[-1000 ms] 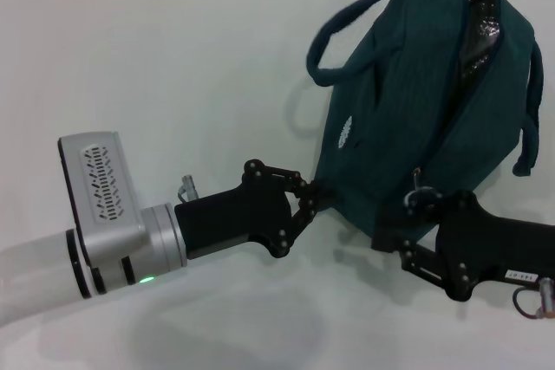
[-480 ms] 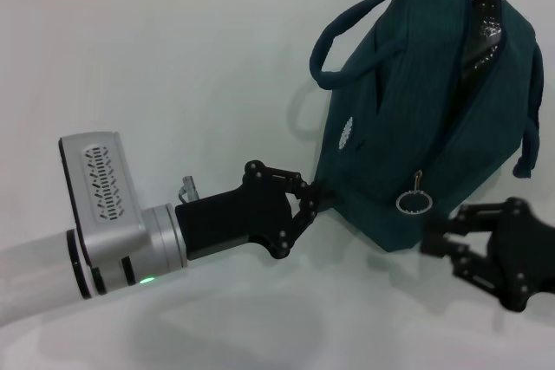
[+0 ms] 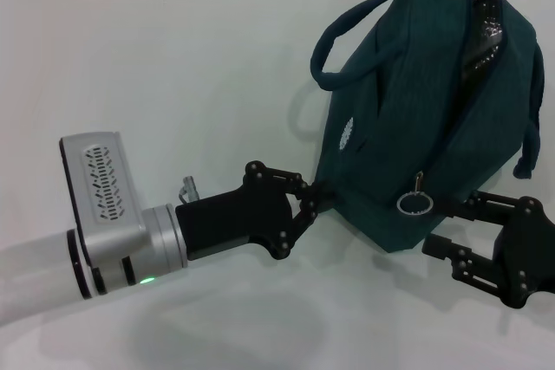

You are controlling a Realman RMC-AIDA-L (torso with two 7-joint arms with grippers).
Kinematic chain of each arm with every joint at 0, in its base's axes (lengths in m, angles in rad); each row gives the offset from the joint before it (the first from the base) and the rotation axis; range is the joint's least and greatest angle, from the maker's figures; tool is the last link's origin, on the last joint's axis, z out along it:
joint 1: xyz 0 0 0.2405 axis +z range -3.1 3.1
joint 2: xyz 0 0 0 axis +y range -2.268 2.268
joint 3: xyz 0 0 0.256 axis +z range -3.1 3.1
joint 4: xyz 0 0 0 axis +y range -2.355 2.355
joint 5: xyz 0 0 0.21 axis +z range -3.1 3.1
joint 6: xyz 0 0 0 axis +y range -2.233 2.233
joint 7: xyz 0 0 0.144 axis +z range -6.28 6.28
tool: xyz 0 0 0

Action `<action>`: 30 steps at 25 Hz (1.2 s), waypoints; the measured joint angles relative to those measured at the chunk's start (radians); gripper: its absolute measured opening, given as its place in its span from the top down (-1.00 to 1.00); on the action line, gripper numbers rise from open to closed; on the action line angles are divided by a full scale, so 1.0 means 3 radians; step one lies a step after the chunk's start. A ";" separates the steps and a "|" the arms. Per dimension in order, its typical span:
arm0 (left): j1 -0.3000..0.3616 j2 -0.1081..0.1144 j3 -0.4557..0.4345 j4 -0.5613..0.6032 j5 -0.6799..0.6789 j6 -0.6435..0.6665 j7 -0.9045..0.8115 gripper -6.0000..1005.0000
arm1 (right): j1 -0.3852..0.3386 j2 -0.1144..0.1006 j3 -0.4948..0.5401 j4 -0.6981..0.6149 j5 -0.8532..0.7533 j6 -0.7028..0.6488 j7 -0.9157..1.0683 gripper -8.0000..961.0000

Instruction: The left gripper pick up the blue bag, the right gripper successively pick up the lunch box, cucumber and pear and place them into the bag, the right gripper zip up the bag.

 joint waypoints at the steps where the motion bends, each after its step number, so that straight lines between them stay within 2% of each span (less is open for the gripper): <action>1: -0.0003 0.0000 0.0000 0.0000 0.0000 0.0000 -0.0003 0.89 | 0.0000 0.0000 0.0005 0.0001 0.0000 0.0007 -0.0009 0.24; 5: 0.0001 0.0000 0.0000 0.0000 0.0000 0.0000 -0.0008 0.89 | -0.0019 -0.0001 0.0028 -0.0015 0.0016 0.0040 -0.0019 0.07; 10: 0.0002 0.0000 0.0000 -0.0004 0.0000 0.0000 -0.0009 0.89 | 0.0009 0.0005 0.0032 -0.0015 0.0026 0.0217 -0.0020 0.01; 21: -0.0018 0.0000 0.0000 -0.0005 -0.0008 0.0007 -0.0011 0.89 | 0.0151 0.0021 0.0001 0.0006 0.0046 0.0428 0.0061 0.01; 30: -0.0031 0.0000 0.0000 -0.0002 -0.0006 0.0012 -0.0011 0.89 | 0.0295 0.0029 -0.0188 0.0016 0.0001 0.0499 0.0187 0.02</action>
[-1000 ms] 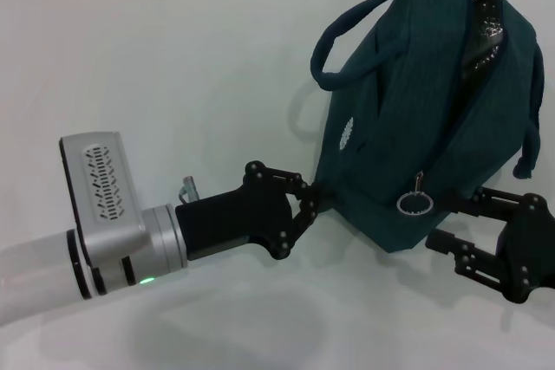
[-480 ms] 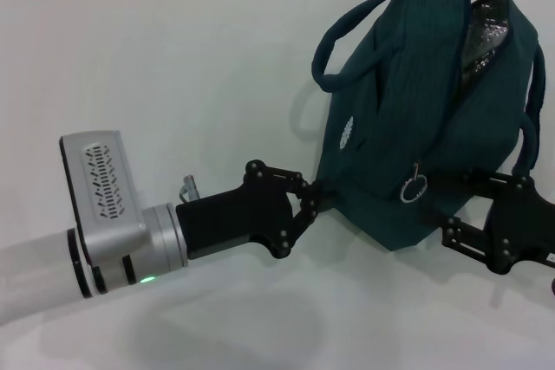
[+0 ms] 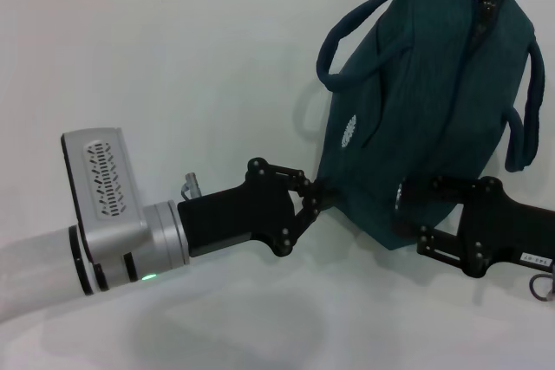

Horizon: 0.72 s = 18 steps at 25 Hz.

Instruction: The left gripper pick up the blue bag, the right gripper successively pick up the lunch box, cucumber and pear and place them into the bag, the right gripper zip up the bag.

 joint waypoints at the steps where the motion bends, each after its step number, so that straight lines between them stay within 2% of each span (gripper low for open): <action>1: -0.0002 0.0000 0.0000 0.0002 0.0000 0.0006 0.0000 0.89 | 0.0011 0.0001 -0.0013 0.0000 0.0000 0.0000 0.0000 0.02; 18: -0.0002 0.0000 0.0000 0.0002 0.0003 0.0034 -0.0044 0.89 | 0.0073 0.0014 -0.0149 0.0008 0.0033 -0.0001 0.0000 0.02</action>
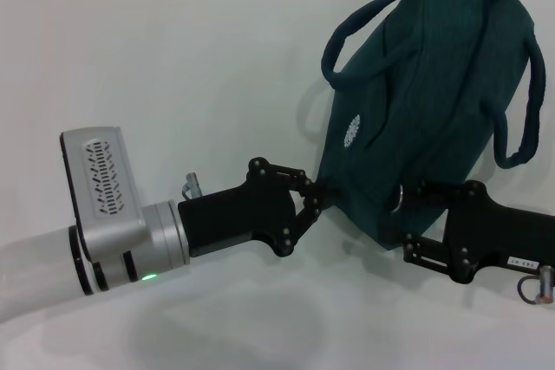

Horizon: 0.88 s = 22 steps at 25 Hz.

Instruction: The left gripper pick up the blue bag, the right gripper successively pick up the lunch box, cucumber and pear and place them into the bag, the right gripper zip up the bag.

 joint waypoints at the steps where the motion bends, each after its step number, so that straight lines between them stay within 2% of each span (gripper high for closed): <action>1: 0.0000 0.0000 0.0000 0.0000 0.0000 0.0000 0.0000 0.89 | 0.0000 0.0002 -0.0003 0.0001 0.0009 0.0003 0.0000 0.02; 7: 0.0000 0.0000 0.0000 -0.0002 -0.0004 0.0001 -0.0002 0.89 | -0.0013 0.0007 -0.0017 0.0010 0.0157 0.0002 0.0041 0.02; 13: 0.0005 0.0000 0.0000 -0.0005 -0.0005 0.0001 -0.0007 0.89 | -0.0035 0.0005 -0.0012 0.0010 0.0325 0.0115 0.0432 0.03; 22: 0.0005 0.0000 0.0000 -0.0006 -0.0006 -0.0004 -0.0007 0.89 | -0.0046 -0.0008 -0.0135 0.0010 0.0308 0.0105 0.0461 0.05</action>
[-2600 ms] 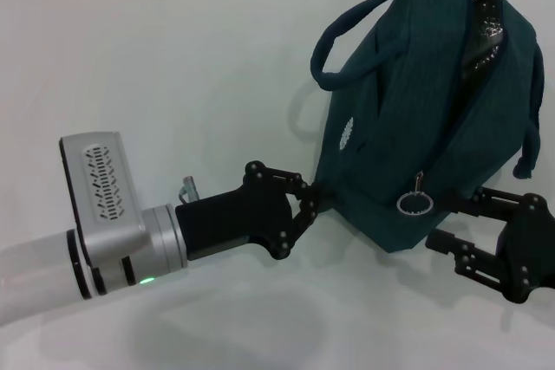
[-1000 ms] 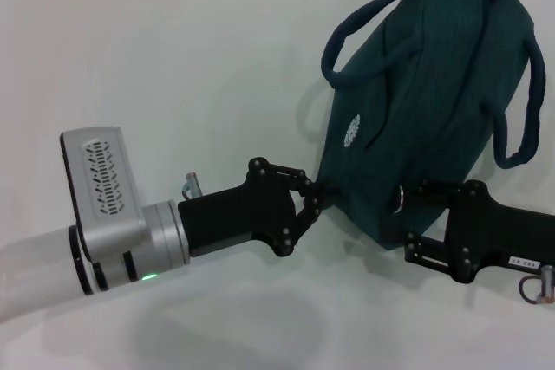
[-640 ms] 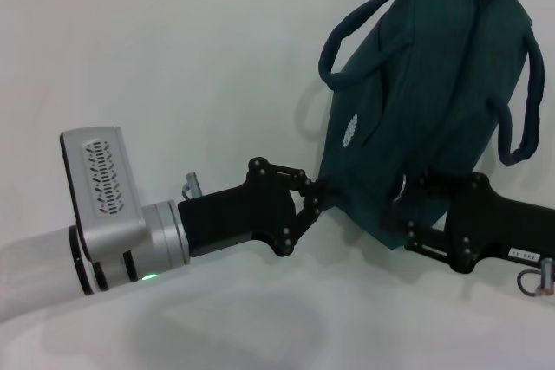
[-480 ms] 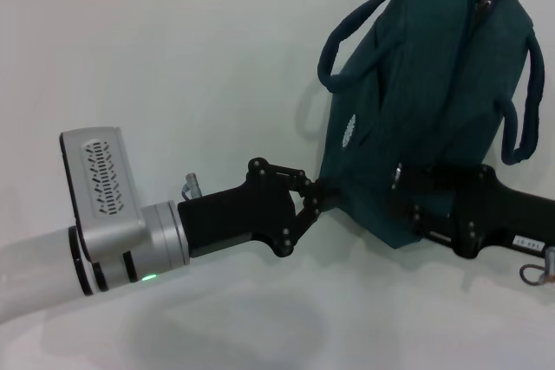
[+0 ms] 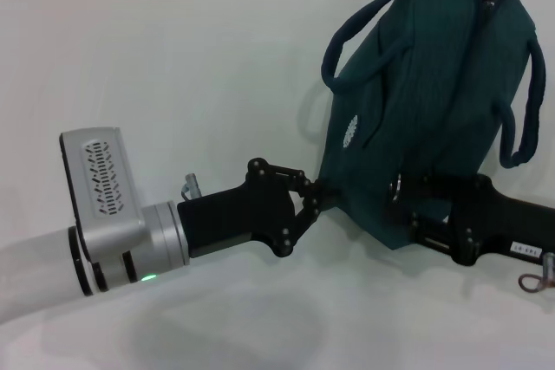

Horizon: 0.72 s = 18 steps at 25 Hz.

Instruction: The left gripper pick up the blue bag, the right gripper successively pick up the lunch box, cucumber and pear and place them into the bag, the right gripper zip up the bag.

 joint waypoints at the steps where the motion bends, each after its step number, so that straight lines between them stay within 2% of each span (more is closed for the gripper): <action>1: 0.0002 0.0000 0.0000 0.0000 0.0002 -0.0001 0.0000 0.89 | -0.0006 -0.0005 -0.0016 -0.0001 -0.0002 -0.0012 -0.0003 0.05; 6: 0.0015 0.0000 0.0000 0.0000 0.0004 -0.0012 0.0000 0.89 | -0.0117 -0.0012 0.0144 -0.0038 0.0030 -0.0003 -0.0004 0.05; 18: -0.0003 0.0000 0.0000 0.0018 0.0008 -0.0020 0.0000 0.89 | -0.0100 0.0000 0.0197 -0.0041 0.0026 0.0020 0.0022 0.05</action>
